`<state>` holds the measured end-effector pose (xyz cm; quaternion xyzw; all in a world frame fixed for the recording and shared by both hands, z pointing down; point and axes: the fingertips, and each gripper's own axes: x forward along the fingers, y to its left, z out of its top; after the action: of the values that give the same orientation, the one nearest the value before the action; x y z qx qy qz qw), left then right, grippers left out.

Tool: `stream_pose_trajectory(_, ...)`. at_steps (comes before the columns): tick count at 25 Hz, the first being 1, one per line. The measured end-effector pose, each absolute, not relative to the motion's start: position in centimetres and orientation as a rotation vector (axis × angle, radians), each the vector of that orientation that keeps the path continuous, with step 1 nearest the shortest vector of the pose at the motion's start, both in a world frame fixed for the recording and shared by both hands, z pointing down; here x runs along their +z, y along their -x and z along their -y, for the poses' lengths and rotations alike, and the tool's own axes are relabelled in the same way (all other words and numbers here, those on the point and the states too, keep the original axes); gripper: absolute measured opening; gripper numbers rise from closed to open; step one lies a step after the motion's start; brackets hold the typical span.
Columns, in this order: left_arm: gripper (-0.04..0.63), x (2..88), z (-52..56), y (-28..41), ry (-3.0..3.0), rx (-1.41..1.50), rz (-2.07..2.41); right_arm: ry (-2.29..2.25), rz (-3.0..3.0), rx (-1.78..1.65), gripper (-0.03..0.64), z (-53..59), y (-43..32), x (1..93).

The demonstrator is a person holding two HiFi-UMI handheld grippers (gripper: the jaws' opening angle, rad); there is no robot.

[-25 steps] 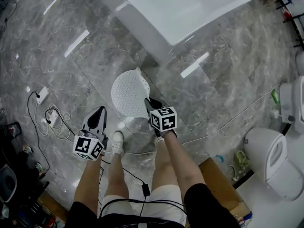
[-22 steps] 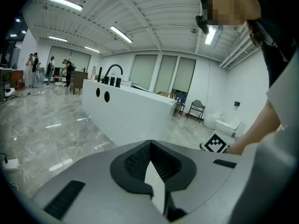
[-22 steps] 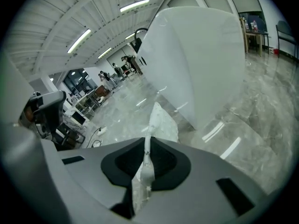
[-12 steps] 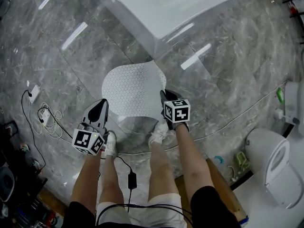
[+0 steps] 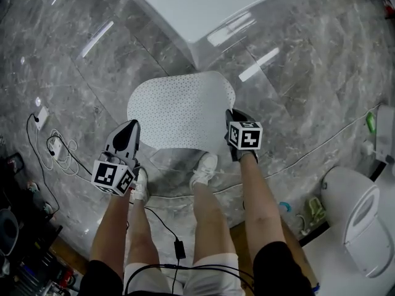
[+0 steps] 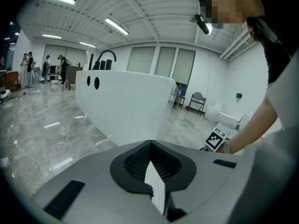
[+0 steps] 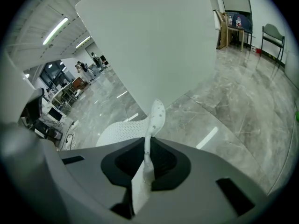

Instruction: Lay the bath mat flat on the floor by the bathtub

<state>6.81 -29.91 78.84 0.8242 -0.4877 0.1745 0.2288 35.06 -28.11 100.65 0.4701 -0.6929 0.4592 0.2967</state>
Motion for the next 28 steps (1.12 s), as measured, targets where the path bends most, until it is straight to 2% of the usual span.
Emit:
stream_pose_trajectory(14,0.014,80.7,30.8,-8.7,-2.26,0.491,1.355,-1.304,1.63,1.136,0.043,29.3,-41.3,104.3)
stream_pose_trajectory(20,0.014,80.9,30.8,-9.2,-2.262,0.49,1.345,-1.287,1.547,1.05,0.068,28.5,-42.5,104.9)
stream_pose_trajectory(21,0.014,80.9,30.8,-9.2,-2.263,0.489,1.343,-1.3,1.543,1.033,0.036,28.6,-42.7,104.8)
stream_pose_trajectory(28,0.014,80.9,30.2,-8.9,-2.265,0.481,1.341,-1.349,1.522,1.041,0.036,28.9,-43.8,104.2)
